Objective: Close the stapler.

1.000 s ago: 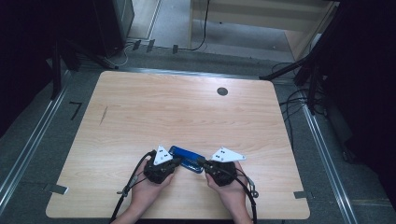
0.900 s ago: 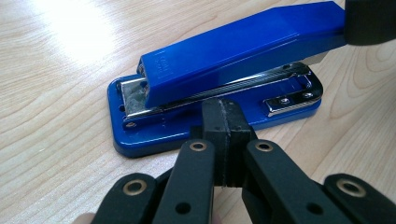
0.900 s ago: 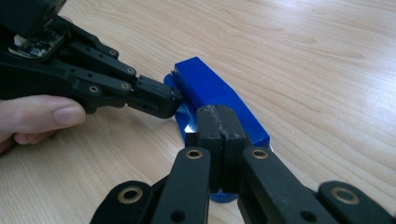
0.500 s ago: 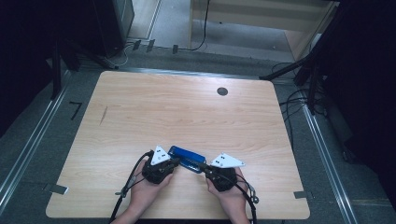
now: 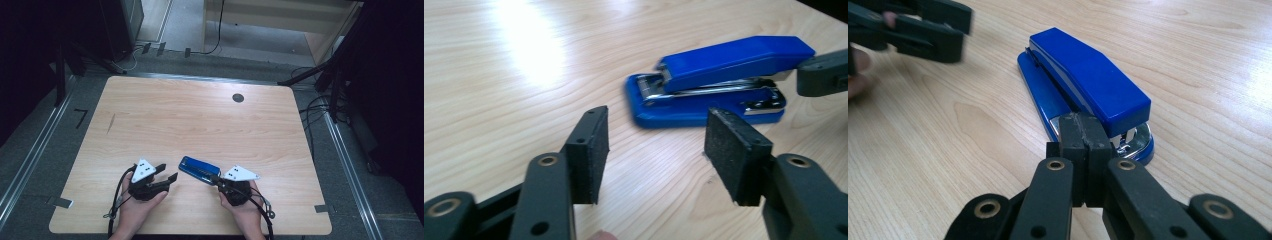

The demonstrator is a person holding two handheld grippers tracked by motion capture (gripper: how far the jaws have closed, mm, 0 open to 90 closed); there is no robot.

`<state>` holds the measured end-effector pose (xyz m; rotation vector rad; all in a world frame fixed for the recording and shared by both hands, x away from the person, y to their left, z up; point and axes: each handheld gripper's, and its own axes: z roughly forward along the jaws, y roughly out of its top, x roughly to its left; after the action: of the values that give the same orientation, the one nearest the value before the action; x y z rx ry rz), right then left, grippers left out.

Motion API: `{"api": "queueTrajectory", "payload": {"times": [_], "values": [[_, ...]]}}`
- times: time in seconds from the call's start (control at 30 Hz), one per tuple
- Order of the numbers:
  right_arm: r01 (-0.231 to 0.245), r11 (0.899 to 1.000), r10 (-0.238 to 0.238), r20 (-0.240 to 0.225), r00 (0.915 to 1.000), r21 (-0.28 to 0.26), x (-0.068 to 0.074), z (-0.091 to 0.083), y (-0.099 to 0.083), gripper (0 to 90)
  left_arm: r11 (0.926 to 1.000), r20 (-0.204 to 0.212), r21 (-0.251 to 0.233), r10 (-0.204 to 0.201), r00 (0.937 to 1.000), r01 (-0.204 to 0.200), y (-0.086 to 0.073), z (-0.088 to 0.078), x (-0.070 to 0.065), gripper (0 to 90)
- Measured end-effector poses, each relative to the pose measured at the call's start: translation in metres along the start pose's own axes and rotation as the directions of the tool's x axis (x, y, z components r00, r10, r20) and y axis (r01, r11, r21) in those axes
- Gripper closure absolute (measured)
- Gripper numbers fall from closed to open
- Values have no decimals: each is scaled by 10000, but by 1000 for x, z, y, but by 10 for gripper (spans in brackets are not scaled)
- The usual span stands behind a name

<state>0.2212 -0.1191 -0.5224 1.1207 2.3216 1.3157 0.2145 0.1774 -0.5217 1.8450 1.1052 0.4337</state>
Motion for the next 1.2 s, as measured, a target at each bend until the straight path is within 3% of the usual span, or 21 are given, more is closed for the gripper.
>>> {"api": "queueTrajectory", "payload": {"times": [0.1, 0.17, 0.23, 0.37, 0.57, 0.93, 1.2], "values": [[47, 10000, -47, 13, 10000, 20, 0, 1, 0, 900, 9997, -321, -240, -105, 9994, 97, -2, -11, 7, 350], [19, 10000, -19, 12, 10000, 32, 0, 2, 0, 900, 9998, -811, -214, -48, 9967, 31, -3, -16, 13, 304], [0, 10000, 0, 36, 10000, 36, -1, 3, 0, 900, 9993, -1040, -225, -317, 9941, 295, -6, -22, 22, 277], [-21, 10000, 21, 96, 10000, 31, -4, 3, 0, 900, 9968, -1253, -370, -750, 9893, 709, -12, -33, 35, 249], [-195, 9998, 195, 174, 9997, 13, -11, 5, 1, 900, 9962, -1712, -381, -843, 9816, 789, -21, -49, 50, 236], [-263, 9997, 263, 307, 9992, 5, -19, 9, 4, 900, 9924, -2194, -555, -1193, 9683, 1097, -34, -78, 70, 223], [-297, 9996, 296, 421, 9987, 22, -26, 13, 7, 900, 9899, -2300, -590, -1395, 9632, 1293, -41, -89, 78, 193]]}}
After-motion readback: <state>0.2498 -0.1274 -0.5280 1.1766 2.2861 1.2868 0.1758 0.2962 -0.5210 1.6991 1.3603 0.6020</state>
